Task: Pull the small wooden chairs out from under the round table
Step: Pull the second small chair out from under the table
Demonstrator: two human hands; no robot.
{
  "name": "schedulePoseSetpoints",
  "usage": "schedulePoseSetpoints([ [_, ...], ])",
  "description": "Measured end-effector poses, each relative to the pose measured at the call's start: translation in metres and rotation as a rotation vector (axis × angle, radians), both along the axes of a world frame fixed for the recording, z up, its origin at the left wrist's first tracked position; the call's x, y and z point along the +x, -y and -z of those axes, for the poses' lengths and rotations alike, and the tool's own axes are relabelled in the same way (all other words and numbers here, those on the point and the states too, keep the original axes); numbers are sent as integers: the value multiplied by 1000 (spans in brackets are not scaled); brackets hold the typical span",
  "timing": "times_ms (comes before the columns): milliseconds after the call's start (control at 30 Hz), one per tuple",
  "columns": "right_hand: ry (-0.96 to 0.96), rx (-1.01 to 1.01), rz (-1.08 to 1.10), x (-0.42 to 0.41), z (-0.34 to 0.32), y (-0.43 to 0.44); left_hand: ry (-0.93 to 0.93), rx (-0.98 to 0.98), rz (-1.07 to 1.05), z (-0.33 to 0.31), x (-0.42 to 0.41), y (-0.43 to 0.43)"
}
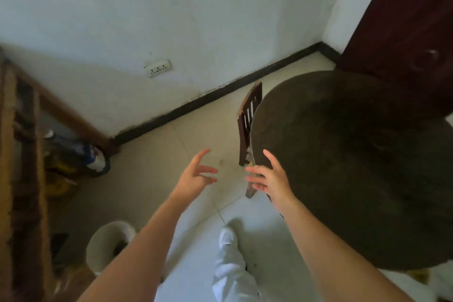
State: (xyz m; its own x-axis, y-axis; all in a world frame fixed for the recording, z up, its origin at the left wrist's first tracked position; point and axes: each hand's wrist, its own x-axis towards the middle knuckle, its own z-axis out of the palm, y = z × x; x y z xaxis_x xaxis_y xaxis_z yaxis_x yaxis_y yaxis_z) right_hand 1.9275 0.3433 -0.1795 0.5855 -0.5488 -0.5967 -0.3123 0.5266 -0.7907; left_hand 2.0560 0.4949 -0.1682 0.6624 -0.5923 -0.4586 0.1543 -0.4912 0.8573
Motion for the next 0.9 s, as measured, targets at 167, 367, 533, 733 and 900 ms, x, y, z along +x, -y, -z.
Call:
schedulePoseSetpoints([
  [167,-7,72,110,90,27,46,-40,34,101,27,99,74],
  [367,-52,109,248,167,42,92,-23,109,247,49,193,149],
  [533,-98,112,394,224,66,127,-25,33,444,77,256,219],
  [733,-223,-107,429,293,128,169,326,79,859,144,309,312],
  [900,-750,-349,55,345,181,197,1210,191,1430,194,347,389],
])
